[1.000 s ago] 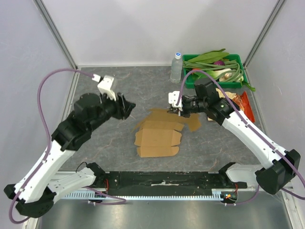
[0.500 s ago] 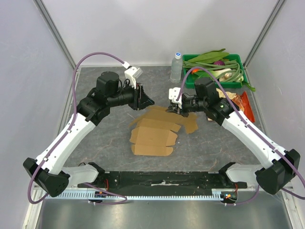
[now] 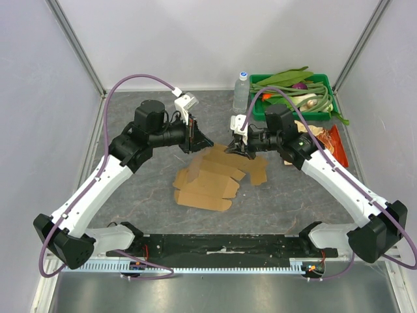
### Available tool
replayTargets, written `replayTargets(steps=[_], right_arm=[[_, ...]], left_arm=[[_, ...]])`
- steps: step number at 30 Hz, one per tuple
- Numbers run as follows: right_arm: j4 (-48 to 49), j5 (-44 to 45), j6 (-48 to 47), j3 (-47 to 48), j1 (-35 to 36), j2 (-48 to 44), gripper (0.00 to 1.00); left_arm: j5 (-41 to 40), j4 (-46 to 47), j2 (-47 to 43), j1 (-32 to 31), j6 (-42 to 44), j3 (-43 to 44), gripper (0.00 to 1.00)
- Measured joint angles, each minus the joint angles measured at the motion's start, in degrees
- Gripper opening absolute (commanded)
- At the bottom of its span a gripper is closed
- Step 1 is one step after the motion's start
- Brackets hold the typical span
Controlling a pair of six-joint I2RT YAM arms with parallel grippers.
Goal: Fold the paper box
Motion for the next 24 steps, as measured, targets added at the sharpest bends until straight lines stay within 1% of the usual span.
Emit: replayTargets(steps=[1, 4, 5, 7, 14, 16, 19, 24], right_arm=[[0.22, -0.20, 0.63, 0.00, -0.07, 0.00, 0.00], [0.90, -0.63, 1.92, 0.00, -0.17, 0.00, 0.00], [1.03, -0.72, 2.12, 0.00, -0.17, 0.00, 0.00], [1.68, -1.27, 2.56, 0.00, -0.17, 0.00, 0.00], [3.63, -4.37, 3.26, 0.00, -0.17, 0.00, 0.00], [3.76, -5.01, 3.26, 0.00, -0.17, 0.00, 0.00], [4.02, -5.86, 3.26, 0.00, -0.17, -0.02, 0.00], [4.37, -6.88, 3.30, 0.00, -0.17, -0.02, 0.00]], left_arm=[[0.20, 0.31, 0.00, -0.02, 0.00, -0.11, 0.18], [0.11, 0.55, -0.02, -0.13, 0.31, -0.15, 0.27], [-0.28, 0.50, -0.13, -0.24, 0.66, -0.15, 0.32], [-2.03, 0.33, -0.81, -0.35, 1.60, -0.48, 0.38], [-11.67, -2.14, -6.45, -0.02, 5.53, -2.10, 0.48], [-12.55, -2.14, -7.10, 0.13, 6.47, -2.08, 0.48], [-12.07, -2.23, -6.95, 0.33, 8.09, -2.08, 0.49], [-5.14, -3.17, -5.25, 0.44, 11.58, -2.10, 0.52]])
